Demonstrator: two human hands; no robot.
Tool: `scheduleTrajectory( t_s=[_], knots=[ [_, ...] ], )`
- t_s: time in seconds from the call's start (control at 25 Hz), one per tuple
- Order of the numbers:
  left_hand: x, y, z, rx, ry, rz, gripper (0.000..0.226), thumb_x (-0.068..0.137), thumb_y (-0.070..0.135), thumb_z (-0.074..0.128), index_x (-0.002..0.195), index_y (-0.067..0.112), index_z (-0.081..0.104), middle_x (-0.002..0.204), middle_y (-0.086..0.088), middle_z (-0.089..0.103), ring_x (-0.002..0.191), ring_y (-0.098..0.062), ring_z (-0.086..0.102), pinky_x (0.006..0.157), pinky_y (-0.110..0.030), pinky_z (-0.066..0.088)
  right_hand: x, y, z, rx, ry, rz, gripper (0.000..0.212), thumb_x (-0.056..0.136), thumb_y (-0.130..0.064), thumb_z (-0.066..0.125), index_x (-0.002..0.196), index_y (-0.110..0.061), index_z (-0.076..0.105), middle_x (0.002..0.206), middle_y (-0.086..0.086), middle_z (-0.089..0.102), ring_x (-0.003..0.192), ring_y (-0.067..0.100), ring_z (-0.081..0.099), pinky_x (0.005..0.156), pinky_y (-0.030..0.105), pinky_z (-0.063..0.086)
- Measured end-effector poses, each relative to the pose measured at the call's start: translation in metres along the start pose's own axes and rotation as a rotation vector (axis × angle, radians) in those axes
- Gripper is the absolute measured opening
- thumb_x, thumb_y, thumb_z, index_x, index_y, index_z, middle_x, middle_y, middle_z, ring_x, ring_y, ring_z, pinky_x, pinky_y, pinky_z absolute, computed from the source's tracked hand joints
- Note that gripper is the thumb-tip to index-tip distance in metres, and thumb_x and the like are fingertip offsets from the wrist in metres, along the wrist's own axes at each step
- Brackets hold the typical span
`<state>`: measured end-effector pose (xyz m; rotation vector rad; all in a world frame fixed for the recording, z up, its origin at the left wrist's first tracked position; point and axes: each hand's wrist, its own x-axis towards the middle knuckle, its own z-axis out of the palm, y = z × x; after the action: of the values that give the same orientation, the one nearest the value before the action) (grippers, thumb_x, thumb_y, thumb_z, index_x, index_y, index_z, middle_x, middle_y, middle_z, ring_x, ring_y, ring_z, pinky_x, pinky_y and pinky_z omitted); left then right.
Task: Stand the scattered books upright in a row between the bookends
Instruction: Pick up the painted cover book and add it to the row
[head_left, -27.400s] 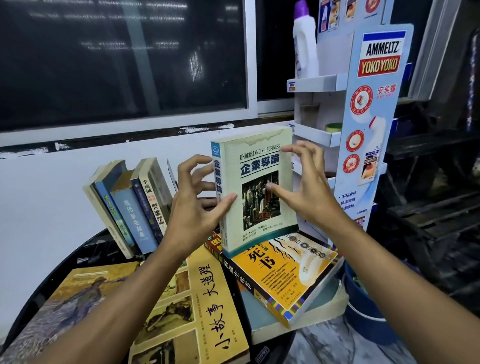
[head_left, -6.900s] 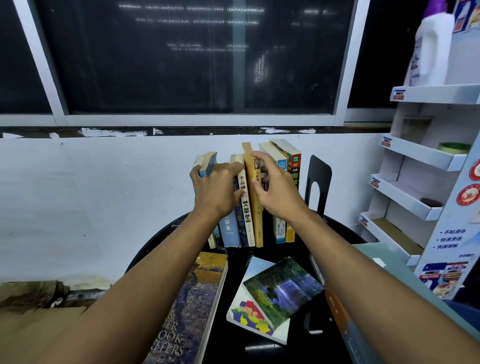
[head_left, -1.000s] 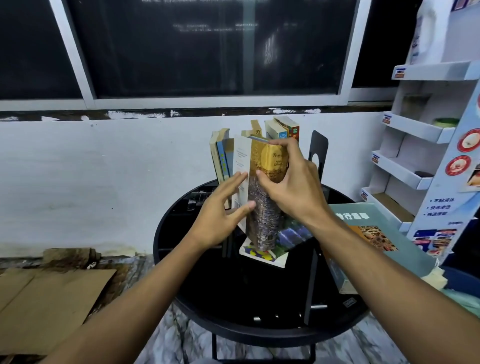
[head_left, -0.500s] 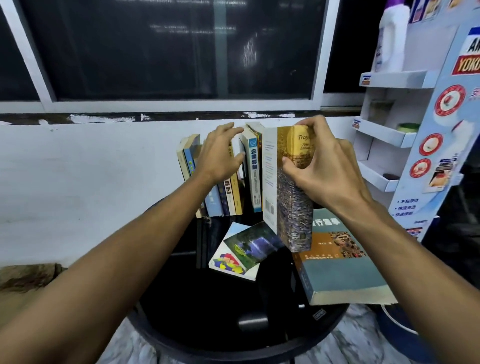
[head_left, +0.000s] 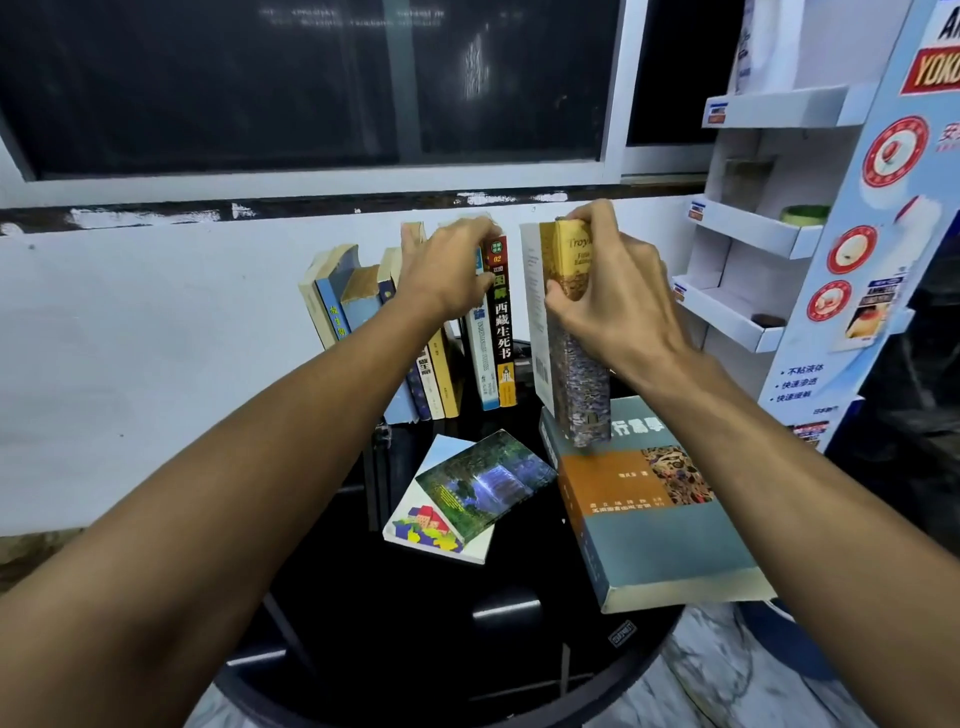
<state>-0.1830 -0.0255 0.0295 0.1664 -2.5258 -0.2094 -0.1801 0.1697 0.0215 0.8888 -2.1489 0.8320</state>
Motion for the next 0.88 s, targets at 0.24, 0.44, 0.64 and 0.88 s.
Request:
scheduleTrajectory(
  t_s=[0.24, 0.44, 0.64, 0.88],
  knots=[
    [0.002, -0.002, 0.008, 0.002, 0.079, -0.004, 0.045, 0.086, 0.026, 0.076, 0.124, 0.029, 0.052, 0.123, 0.006, 0.068, 0.122, -0.025, 0.059, 0.122, -0.056, 0.011, 0.008, 0.019, 0.042, 0.072, 0.102, 0.01, 0.047, 0.089, -0.019, 0.069, 0.128, -0.012, 0.043, 0.101, 0.011, 0.065, 0.077, 0.022, 0.061, 0.065, 0.035, 0.055],
    [0.005, -0.004, 0.011, 0.043, 0.113, 0.009, 0.047, 0.086, 0.027, 0.077, 0.124, 0.028, 0.049, 0.114, 0.003, 0.073, 0.115, -0.031, 0.063, 0.119, -0.052, 0.016, 0.011, 0.032, 0.077, 0.147, 0.159, 0.023, 0.05, 0.089, -0.02, 0.069, 0.132, -0.011, 0.044, 0.109, 0.011, 0.065, 0.086, 0.023, 0.065, 0.071, 0.038, 0.057],
    [0.005, -0.006, 0.011, 0.029, 0.132, -0.004, 0.047, 0.085, 0.032, 0.078, 0.124, 0.03, 0.05, 0.113, 0.003, 0.074, 0.117, -0.03, 0.063, 0.12, -0.052, 0.017, 0.016, 0.042, 0.104, 0.181, 0.191, 0.061, 0.052, 0.089, -0.021, 0.07, 0.133, -0.011, 0.044, 0.117, 0.013, 0.065, 0.092, 0.029, 0.067, 0.073, 0.04, 0.058],
    [0.007, -0.007, 0.012, -0.005, 0.138, -0.015, 0.047, 0.084, 0.031, 0.079, 0.122, 0.032, 0.052, 0.112, 0.003, 0.074, 0.117, -0.03, 0.062, 0.121, -0.054, 0.017, 0.018, 0.053, 0.125, 0.194, 0.173, 0.097, 0.051, 0.091, -0.024, 0.068, 0.133, -0.015, 0.042, 0.126, 0.011, 0.062, 0.095, 0.029, 0.068, 0.075, 0.043, 0.059]
  ],
)
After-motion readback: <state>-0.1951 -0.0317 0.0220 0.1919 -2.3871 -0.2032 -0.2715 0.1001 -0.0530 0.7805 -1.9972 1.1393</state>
